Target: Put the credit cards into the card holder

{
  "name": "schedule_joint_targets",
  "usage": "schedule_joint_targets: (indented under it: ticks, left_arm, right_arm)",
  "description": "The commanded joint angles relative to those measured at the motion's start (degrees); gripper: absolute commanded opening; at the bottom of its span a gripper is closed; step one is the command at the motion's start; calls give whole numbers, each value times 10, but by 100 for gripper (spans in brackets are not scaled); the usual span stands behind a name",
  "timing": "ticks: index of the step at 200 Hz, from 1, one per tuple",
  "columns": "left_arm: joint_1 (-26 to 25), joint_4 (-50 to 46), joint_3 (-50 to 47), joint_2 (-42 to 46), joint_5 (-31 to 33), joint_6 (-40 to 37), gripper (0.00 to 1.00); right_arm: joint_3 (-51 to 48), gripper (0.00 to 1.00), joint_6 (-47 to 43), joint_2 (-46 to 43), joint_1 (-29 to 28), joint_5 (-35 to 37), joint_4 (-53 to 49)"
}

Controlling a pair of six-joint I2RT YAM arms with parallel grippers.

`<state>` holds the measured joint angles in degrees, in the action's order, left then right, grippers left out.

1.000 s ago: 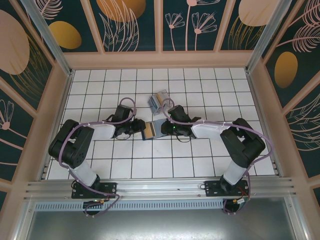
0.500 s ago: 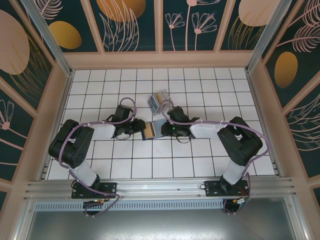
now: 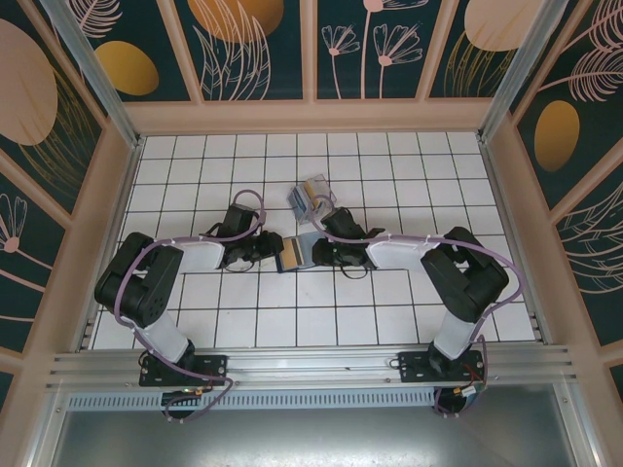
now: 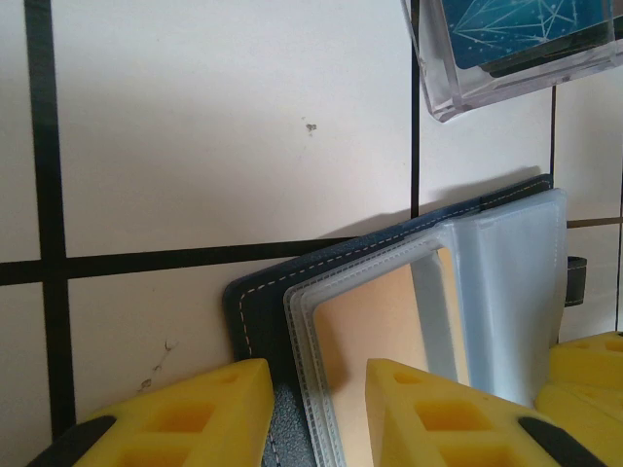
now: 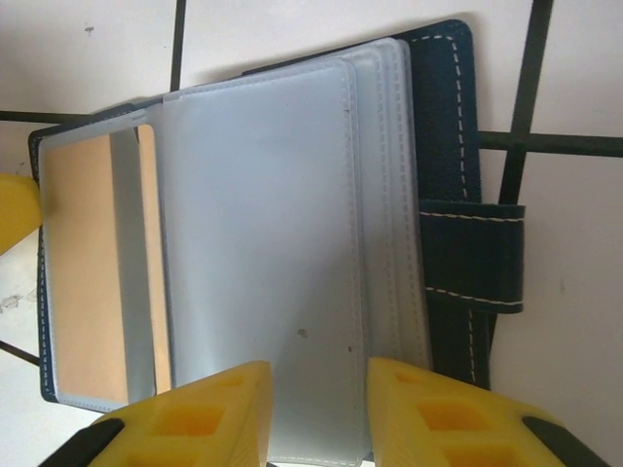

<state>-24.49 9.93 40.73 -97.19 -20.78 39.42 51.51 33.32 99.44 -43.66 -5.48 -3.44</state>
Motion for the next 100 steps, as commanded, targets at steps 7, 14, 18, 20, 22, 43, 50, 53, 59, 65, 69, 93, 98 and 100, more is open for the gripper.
schedule_joint_targets:
  ticks: [7,14,18,20,22,43,50,53,59,65,69,93,98,100]
  left_arm:
    - [0,-44,-19,-20,10,-6,34]
    - [0,-43,-18,-20,10,-6,34]
    - [0,-44,-18,-20,10,-5,34]
    - [0,-43,-18,-20,10,-6,34]
    - [0,-44,-18,-20,10,-6,34]
    - [0,-43,-17,-21,10,-5,34]
    - [0,-44,-17,-21,10,-4,34]
    - [0,-43,-17,-21,10,-5,34]
    - [0,-44,-17,-21,9,-5,34]
    - [0,-42,-17,-21,9,-5,34]
    - [0,-42,-17,-21,9,-5,34]
    - [0,-42,-18,-21,9,-5,34]
    - [0,-41,-18,-21,9,-5,34]
    - [0,-41,-18,-21,9,-5,34]
  right_arm:
    - [18,32,-10,0,-6,17,-18]
    - [18,31,-11,-1,-7,16,-17]
    - [19,30,-10,0,-7,16,-17]
    - [19,30,-11,-1,-8,16,-17]
    - [19,30,-11,-1,-8,16,-17]
    - [21,26,-13,-1,-10,14,-14]
    - [22,25,-14,0,-11,15,-15]
    - [22,24,-14,0,-10,15,-15]
    - [24,22,-15,1,-11,16,-14]
    - [25,21,-16,2,-11,16,-15]
    - [25,20,-17,2,-11,16,-15]
    - [29,18,-17,7,-12,14,-15]
    - [29,18,-17,8,-12,14,-14]
    - [29,18,-17,8,-12,14,-14]
